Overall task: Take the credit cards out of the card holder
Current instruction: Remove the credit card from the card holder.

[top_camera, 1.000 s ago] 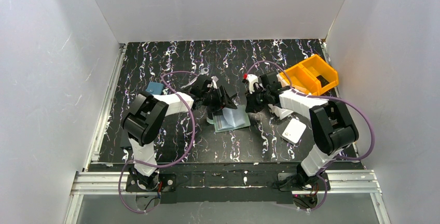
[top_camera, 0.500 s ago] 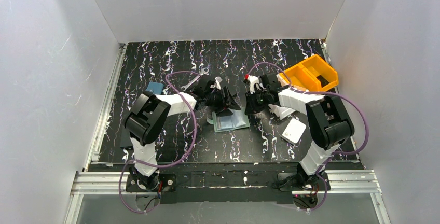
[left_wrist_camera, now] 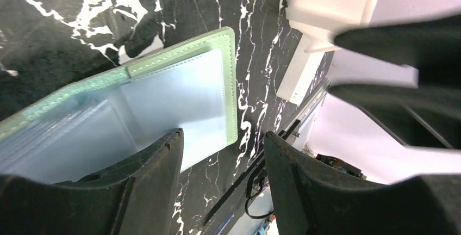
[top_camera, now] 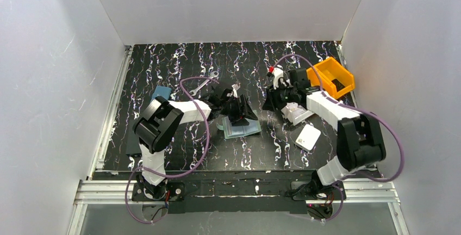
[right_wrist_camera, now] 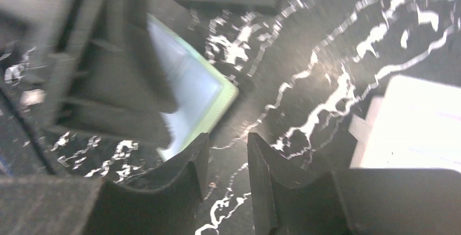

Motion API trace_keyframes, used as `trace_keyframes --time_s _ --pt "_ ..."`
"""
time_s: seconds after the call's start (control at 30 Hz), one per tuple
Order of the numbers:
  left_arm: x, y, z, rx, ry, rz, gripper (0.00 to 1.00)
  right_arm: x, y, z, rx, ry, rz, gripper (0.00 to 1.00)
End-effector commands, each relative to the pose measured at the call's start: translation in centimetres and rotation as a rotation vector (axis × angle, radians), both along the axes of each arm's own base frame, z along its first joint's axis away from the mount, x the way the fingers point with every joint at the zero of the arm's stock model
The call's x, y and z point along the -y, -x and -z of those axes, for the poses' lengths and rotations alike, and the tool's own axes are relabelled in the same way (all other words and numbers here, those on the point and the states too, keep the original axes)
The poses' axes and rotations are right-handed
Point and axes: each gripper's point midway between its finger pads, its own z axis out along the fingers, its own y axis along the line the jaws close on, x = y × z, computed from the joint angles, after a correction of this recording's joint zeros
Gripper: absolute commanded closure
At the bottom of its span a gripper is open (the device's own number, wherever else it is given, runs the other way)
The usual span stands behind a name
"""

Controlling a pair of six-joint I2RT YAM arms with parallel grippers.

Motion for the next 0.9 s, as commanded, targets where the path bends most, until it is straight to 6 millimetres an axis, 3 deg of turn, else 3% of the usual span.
trace_keyframes --time_s 0.0,0.07,0.17,0.37,0.63,0.87 --pt "-0.3 -1.0 -0.1 0.054 -0.026 -0.037 0.45 -2.8 2.2 -6.8 0.165 -0.215 -0.207 0.59" --pt "-0.3 -1.2 -0.9 0.076 -0.018 -0.042 0.45 -3.6 3.4 -8.1 0.174 -0.299 -0.255 0.61" --pt "-0.9 -1.6 -2.4 0.134 -0.020 -0.069 0.45 -3.9 3.8 -8.4 0.162 -0.345 -0.253 0.71" --pt "-2.2 -1.5 -4.8 0.210 -0.015 -0.113 0.46 -3.9 2.1 -5.3 0.047 -0.315 -0.126 0.88" --pt "-2.5 -0.5 -3.6 0.173 -0.026 -0.097 0.47 -5.1 2.3 -3.7 -0.037 -0.326 -0.074 0.89" --pt "-6.4 0.5 -4.4 0.264 -0.098 -0.170 0.49 -6.3 3.0 -1.2 -0.119 -0.289 -0.077 0.89"
